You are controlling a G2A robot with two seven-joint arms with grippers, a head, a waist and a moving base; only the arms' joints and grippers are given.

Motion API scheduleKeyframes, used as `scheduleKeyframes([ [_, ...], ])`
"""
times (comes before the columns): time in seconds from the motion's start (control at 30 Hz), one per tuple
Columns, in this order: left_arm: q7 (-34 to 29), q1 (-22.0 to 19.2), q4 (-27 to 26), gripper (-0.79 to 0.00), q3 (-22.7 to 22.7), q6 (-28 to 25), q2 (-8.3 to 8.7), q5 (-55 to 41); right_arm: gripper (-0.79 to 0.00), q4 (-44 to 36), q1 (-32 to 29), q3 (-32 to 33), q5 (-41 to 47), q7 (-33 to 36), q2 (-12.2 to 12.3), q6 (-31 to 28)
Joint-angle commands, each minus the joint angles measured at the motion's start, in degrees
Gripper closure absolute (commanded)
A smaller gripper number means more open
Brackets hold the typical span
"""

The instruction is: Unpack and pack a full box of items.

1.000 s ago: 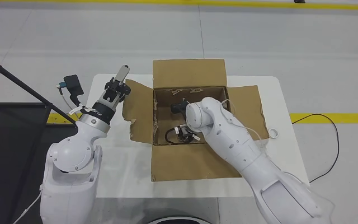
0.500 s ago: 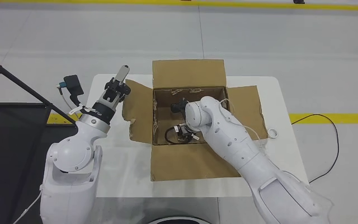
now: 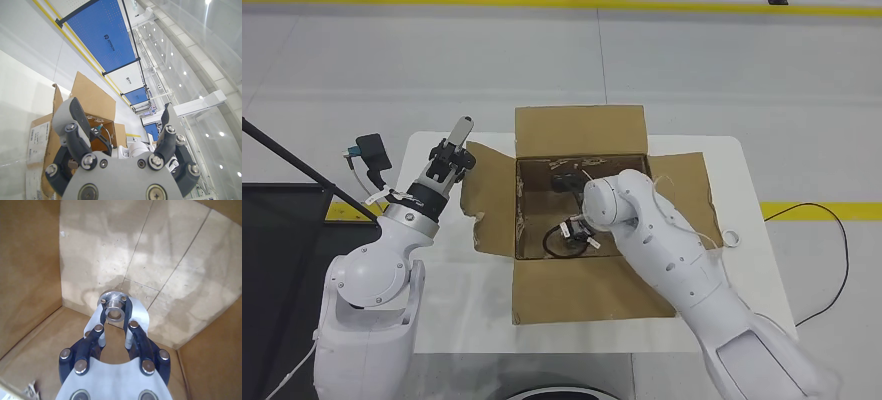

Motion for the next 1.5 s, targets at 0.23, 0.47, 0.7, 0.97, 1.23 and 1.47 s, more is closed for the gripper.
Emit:
scheduleKeyframes([
  [0.23, 0.0, 0.0, 0.0, -0.785, 0.0, 0.0, 0.0, 0.0, 0.0, -23.52, -12.54, 14.42, -6.06, 3.72, 5.2, -2.75],
  [0.47, 0.0, 0.0, 0.0, -0.785, 0.0, 0.0, 0.0, 0.0, 0.0, -38.08, -21.57, 26.09, -5.43, 1.56, 7.62, -6.68],
  [0.7, 0.0, 0.0, 0.0, -0.785, 0.0, 0.0, 0.0, 0.0, 0.0, -51.77, -31.43, 39.6, -5.69, -2.47, 9.39, -6.82],
  [0.97, 0.0, 0.0, 0.0, -0.785, 0.0, 0.0, 0.0, 0.0, 0.0, -57.92, -39.78, 54.43, -5.74, -4.11, 10.6, -3.04],
  [1.23, 0.0, 0.0, 0.0, -0.785, 0.0, 0.0, 0.0, 0.0, 0.0, -48.13, -38.23, 60.2, -7.33, -1.02, 11.8, -1.28],
  [1.47, 0.0, 0.0, 0.0, -0.785, 0.0, 0.0, 0.0, 0.0, 0.0, -35.15, -33.77, 60.95, -9.52, 1.07, 13.04, -2.93],
])
